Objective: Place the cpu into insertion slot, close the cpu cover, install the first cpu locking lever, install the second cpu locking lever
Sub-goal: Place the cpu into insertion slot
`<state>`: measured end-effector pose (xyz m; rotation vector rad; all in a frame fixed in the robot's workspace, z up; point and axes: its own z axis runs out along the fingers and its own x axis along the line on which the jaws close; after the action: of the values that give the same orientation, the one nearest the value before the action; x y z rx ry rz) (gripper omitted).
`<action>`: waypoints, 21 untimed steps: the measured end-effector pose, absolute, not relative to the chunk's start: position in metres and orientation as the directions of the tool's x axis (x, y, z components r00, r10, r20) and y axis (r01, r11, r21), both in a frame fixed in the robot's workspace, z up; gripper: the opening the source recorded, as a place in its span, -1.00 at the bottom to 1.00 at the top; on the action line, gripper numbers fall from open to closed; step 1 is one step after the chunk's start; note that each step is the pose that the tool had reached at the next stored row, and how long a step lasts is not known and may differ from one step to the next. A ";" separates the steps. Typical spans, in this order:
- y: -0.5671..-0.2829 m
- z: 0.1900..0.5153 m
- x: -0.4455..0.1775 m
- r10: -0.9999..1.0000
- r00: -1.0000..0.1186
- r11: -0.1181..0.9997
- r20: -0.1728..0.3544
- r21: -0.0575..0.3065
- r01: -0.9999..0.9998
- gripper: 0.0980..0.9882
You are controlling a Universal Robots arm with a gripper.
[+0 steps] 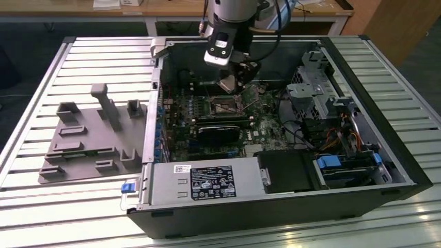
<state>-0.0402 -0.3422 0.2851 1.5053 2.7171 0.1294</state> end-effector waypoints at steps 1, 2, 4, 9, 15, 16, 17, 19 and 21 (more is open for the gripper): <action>-0.342 0.285 -0.040 0.855 -0.518 0.515 0.011 0.088 0.853 -0.01; -0.342 0.285 -0.040 0.863 -0.504 0.502 0.010 0.088 0.861 -0.01; -0.342 0.285 -0.040 0.879 -0.477 0.475 0.009 0.088 0.876 -0.01; -0.342 0.285 -0.040 0.916 -0.402 0.400 0.008 0.088 0.912 -0.01; -0.342 0.284 -0.040 0.950 -0.312 0.310 0.008 0.087 0.947 -0.01; -0.342 0.284 -0.040 0.955 -0.297 0.295 0.007 0.087 0.952 -0.01; -0.342 0.284 -0.040 0.960 -0.281 0.280 0.007 0.087 0.956 -0.01; -0.342 0.284 -0.040 0.968 -0.250 0.249 0.007 0.087 0.965 -0.01; -0.342 0.284 -0.040 0.976 -0.219 0.217 0.007 0.087 0.972 -0.01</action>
<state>-0.0402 -0.3422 0.2839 1.9319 2.4119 0.1119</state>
